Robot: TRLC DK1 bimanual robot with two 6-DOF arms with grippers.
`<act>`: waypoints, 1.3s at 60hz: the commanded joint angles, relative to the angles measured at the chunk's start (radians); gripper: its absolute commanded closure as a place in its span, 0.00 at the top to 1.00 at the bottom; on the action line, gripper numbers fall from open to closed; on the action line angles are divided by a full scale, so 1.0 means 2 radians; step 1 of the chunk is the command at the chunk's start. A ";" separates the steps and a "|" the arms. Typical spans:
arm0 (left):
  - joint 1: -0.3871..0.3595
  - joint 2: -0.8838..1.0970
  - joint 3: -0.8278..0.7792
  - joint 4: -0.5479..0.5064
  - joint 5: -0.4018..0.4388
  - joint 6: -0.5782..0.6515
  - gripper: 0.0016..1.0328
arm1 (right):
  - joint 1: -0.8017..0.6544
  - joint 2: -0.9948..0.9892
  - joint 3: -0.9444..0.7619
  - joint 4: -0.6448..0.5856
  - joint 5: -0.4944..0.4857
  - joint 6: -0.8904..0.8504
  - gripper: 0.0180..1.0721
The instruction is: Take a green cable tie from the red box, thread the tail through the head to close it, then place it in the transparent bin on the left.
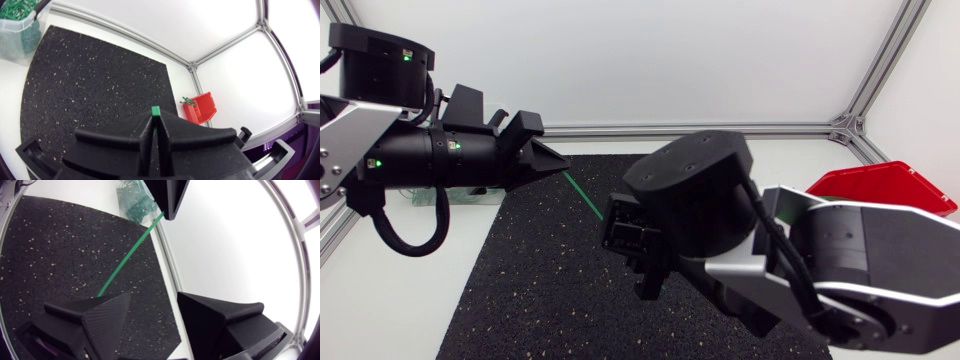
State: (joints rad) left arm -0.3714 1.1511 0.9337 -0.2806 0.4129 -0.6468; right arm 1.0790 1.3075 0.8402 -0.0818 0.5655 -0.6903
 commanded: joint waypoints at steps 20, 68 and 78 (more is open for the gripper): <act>0.002 -0.069 -0.076 0.073 0.087 0.096 0.04 | -0.122 0.034 0.151 -0.240 -0.353 0.117 0.71; -0.033 -0.105 -0.106 0.096 0.166 0.182 0.04 | -0.198 0.124 0.248 -0.371 -0.648 0.042 0.23; -0.034 -0.106 -0.105 0.095 0.172 0.186 0.04 | -0.200 0.127 0.255 -0.383 -0.659 0.029 0.06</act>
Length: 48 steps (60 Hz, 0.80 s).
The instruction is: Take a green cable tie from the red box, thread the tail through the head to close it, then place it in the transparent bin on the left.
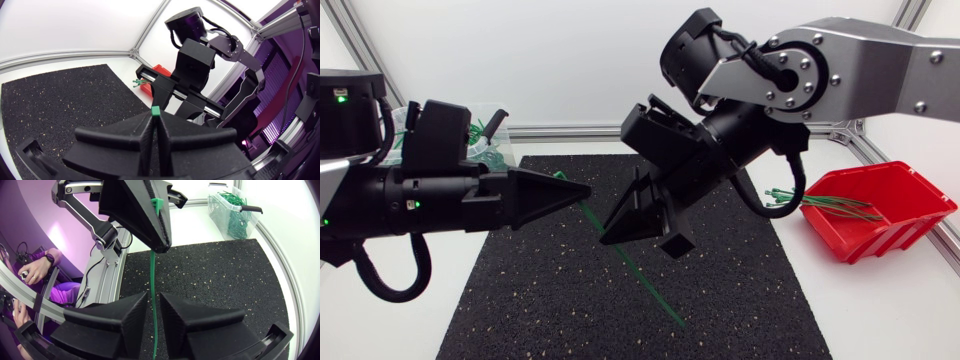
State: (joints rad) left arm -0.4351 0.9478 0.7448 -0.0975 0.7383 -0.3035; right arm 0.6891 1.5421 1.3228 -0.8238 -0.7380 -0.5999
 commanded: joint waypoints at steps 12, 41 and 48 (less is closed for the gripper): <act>0.000 -0.001 -0.010 0.007 0.011 0.018 0.04 | -0.007 0.005 0.011 -0.025 -0.011 -0.029 0.05; 0.018 -0.004 -0.046 0.094 0.016 -0.012 0.72 | -0.019 -0.018 0.007 -0.031 -0.021 0.024 0.05; 0.020 -0.004 -0.051 0.116 0.016 -0.020 0.72 | -0.022 -0.016 0.014 -0.029 -0.039 0.049 0.05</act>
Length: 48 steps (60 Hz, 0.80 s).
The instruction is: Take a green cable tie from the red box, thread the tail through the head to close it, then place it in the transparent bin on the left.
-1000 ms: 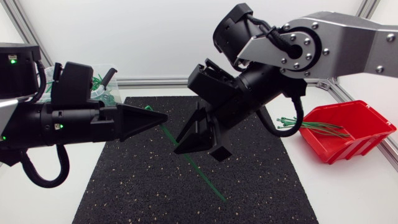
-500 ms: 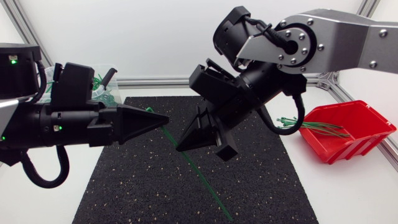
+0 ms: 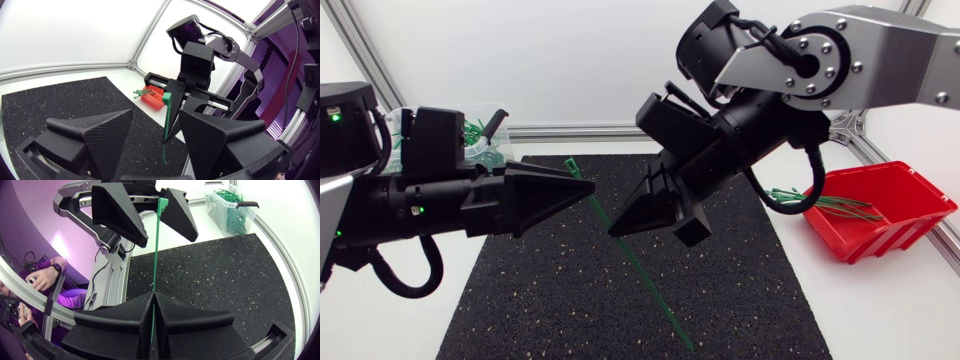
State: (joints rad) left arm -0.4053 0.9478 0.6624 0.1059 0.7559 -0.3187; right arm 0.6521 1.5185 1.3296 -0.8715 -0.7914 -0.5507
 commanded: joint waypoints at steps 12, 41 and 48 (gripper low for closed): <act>0.014 0.000 -0.007 0.028 0.013 -0.015 0.84 | -0.010 0.005 0.025 -0.014 -0.052 0.067 0.06; 0.044 0.029 -0.012 0.137 0.105 -0.121 0.91 | -0.032 0.020 -0.021 0.039 -0.128 0.146 0.06; 0.041 0.031 -0.018 0.151 0.116 -0.128 0.93 | -0.035 0.021 -0.040 0.067 -0.139 0.167 0.06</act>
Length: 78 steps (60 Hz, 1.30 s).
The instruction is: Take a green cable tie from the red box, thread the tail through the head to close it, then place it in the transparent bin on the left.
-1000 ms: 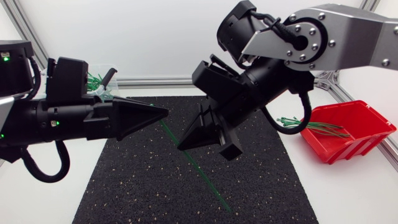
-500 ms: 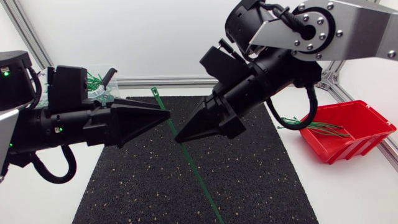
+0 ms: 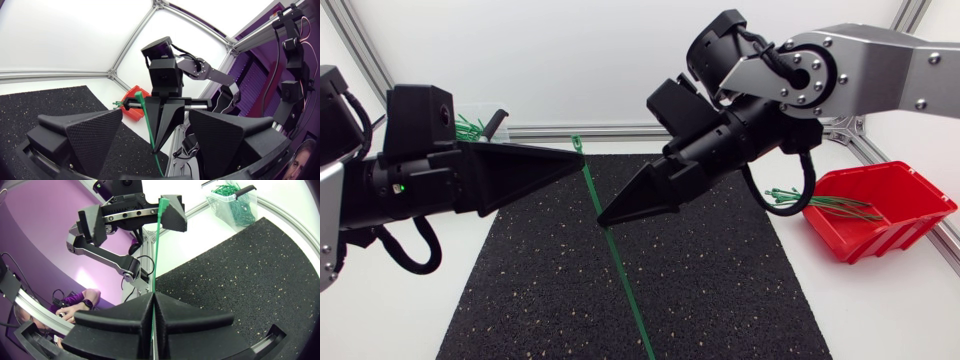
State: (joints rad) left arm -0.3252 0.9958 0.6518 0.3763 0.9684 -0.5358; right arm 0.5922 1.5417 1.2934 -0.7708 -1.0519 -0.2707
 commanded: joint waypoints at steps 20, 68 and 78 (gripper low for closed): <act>0.011 0.059 -0.031 0.088 0.056 -0.064 0.94 | -0.013 -0.005 -0.071 0.105 -0.041 0.052 0.06; 0.017 0.152 -0.034 0.195 0.064 -0.146 0.62 | -0.028 -0.002 -0.124 0.196 -0.049 0.073 0.06; 0.019 0.153 -0.029 0.199 0.060 -0.159 0.56 | -0.032 0.008 -0.124 0.198 -0.049 0.073 0.06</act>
State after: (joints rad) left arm -0.2962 1.2900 0.5694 0.7509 1.0908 -0.8162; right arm 0.5343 1.5288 1.0756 -0.3843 -1.1419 -0.1486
